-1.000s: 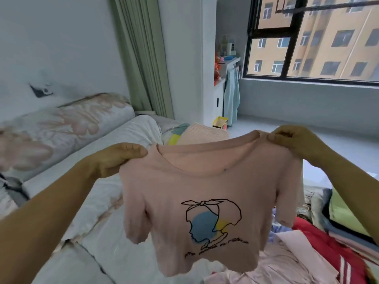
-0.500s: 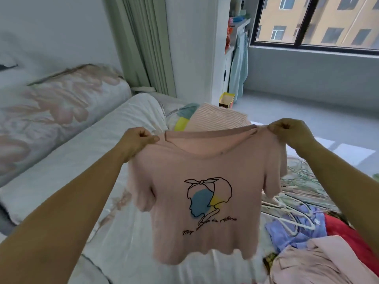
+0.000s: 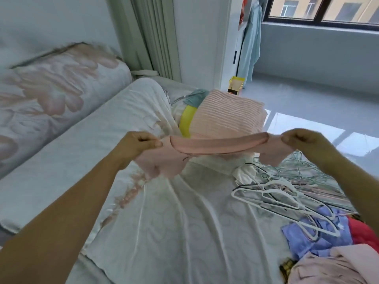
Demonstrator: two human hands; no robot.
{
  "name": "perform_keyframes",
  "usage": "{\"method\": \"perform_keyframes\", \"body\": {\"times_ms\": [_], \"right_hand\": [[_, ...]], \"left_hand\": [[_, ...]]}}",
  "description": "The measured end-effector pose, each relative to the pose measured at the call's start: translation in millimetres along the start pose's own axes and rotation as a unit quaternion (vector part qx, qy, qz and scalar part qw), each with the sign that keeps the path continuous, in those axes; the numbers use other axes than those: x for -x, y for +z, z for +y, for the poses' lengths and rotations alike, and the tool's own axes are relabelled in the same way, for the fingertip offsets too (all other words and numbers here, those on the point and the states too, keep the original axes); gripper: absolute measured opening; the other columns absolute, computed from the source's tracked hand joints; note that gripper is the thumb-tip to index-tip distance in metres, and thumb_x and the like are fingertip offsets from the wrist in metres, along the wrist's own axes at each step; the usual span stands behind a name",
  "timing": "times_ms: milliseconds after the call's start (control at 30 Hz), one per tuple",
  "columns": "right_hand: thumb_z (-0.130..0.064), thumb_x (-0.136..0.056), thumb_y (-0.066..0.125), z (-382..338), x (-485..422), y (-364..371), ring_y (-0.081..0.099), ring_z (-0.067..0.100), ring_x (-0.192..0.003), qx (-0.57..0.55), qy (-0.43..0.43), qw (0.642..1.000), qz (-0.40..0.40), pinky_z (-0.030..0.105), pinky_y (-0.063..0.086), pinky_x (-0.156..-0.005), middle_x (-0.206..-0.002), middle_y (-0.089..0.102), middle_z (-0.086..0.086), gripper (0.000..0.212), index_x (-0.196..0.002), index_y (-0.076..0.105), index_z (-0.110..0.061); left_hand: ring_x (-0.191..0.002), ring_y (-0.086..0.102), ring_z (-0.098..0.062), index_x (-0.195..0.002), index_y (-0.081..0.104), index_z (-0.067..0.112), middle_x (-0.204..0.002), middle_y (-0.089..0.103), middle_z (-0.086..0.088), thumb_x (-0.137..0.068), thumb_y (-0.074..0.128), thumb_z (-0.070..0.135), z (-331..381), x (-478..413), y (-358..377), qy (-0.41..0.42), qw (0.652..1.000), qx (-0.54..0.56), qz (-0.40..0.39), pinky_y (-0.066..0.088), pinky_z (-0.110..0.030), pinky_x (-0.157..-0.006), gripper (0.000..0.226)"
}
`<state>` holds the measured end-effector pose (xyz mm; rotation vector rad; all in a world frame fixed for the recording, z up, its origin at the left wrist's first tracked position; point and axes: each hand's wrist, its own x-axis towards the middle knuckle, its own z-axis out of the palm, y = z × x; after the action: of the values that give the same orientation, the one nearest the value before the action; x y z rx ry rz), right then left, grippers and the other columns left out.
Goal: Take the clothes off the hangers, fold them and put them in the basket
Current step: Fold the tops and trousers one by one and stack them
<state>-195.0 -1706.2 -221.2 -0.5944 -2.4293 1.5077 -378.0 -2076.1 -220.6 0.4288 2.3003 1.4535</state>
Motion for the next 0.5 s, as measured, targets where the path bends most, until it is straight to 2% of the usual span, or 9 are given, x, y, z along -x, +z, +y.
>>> {"method": "perform_keyframes", "body": {"times_ms": [100, 167, 200, 267, 300, 367, 433, 500], "right_hand": [[-0.004, -0.088, 0.059, 55.8, 25.8, 23.8, 0.053, 0.0, -0.059, 0.049, 0.033, 0.992, -0.11, 0.007, 0.039, -0.058, -0.067, 0.062, -0.004, 0.028, -0.071, 0.069, -0.025], [-0.019, -0.085, 0.066, 101.0, 46.3, 43.9, 0.05, -0.001, -0.056, 0.077, 0.063, 0.981, -0.165, 0.011, 0.038, -0.057, -0.06, 0.059, -0.002, 0.024, -0.067, 0.07, -0.035], [-0.025, -0.084, 0.068, 126.5, 56.0, 54.0, 0.048, -0.001, -0.056, 0.09, 0.084, 0.975, -0.186, 0.015, 0.037, -0.057, -0.06, 0.057, 0.0, 0.02, -0.068, 0.068, -0.038], [-0.011, -0.085, 0.067, 180.5, 78.7, 72.1, 0.045, 0.002, -0.055, 0.101, 0.13, 0.962, -0.219, 0.02, 0.035, -0.056, -0.058, 0.055, 0.002, 0.033, -0.063, 0.067, -0.035], [-0.003, -0.085, 0.065, 203.0, 93.5, 81.6, 0.046, 0.003, -0.055, 0.107, 0.155, 0.954, -0.235, 0.022, 0.035, -0.057, -0.057, 0.056, 0.001, 0.038, -0.06, 0.066, -0.031], [0.001, -0.084, 0.063, 240.0, 123.7, 101.3, 0.047, 0.002, -0.055, 0.126, 0.195, 0.935, -0.269, 0.023, 0.037, -0.06, -0.054, 0.057, -0.002, 0.04, -0.056, 0.064, -0.028], [-0.005, -0.083, 0.064, 273.7, 153.7, 118.7, 0.049, -0.002, -0.055, 0.15, 0.221, 0.915, -0.304, 0.019, 0.038, -0.06, -0.056, 0.06, -0.008, 0.043, -0.056, 0.063, -0.038], [-0.011, -0.083, 0.064, 300.0, 178.9, 132.6, 0.049, -0.004, -0.056, 0.16, 0.247, 0.896, -0.333, 0.016, 0.038, -0.062, -0.058, 0.059, -0.014, 0.044, -0.057, 0.059, -0.047]], "left_hand": [[-0.05, 0.049, 0.004, -0.049, 0.068, 0.03, -0.051, 0.059, 0.014, -0.076, 0.075, 0.023, -60.0, 21.3, 27.6, -0.064, 0.997, -0.013, -0.033, 0.038, -0.013, -0.052, 0.029], [-0.042, 0.039, 0.002, -0.042, 0.057, 0.023, -0.044, 0.046, 0.012, -0.075, 0.073, 0.036, -103.0, 36.3, 49.9, -0.112, 0.992, -0.024, -0.054, 0.029, -0.013, -0.045, 0.039], [-0.041, 0.033, 0.0, -0.041, 0.05, 0.02, -0.043, 0.039, 0.011, -0.079, 0.072, 0.034, -127.1, 44.9, 61.4, -0.138, 0.988, -0.029, -0.065, 0.025, -0.016, -0.045, 0.047], [-0.042, 0.025, -0.004, -0.047, 0.039, 0.021, -0.047, 0.029, 0.009, -0.084, 0.068, 0.027, -175.7, 64.6, 83.9, -0.172, 0.978, -0.053, -0.101, 0.018, -0.02, -0.048, 0.048], [-0.043, 0.023, -0.005, -0.047, 0.037, 0.022, -0.047, 0.027, 0.009, -0.084, 0.068, 0.028, -198.5, 74.5, 94.4, -0.185, 0.972, -0.072, -0.125, 0.017, -0.021, -0.048, 0.048], [-0.042, 0.022, -0.004, -0.04, 0.033, 0.023, -0.042, 0.024, 0.008, -0.082, 0.068, 0.033, -240.9, 95.8, 114.1, -0.203, 0.957, -0.113, -0.174, 0.016, -0.022, -0.048, 0.056], [-0.041, 0.024, -0.004, -0.037, 0.032, 0.023, -0.039, 0.024, 0.006, -0.082, 0.065, 0.041, -278.5, 116.8, 131.9, -0.208, 0.94, -0.156, -0.222, 0.017, -0.022, -0.048, 0.059], [-0.042, 0.028, -0.005, -0.04, 0.034, 0.024, -0.04, 0.028, 0.005, -0.074, 0.058, 0.065, -311.5, 136.6, 147.3, -0.207, 0.927, -0.188, -0.252, 0.019, -0.021, -0.049, 0.058]]}}
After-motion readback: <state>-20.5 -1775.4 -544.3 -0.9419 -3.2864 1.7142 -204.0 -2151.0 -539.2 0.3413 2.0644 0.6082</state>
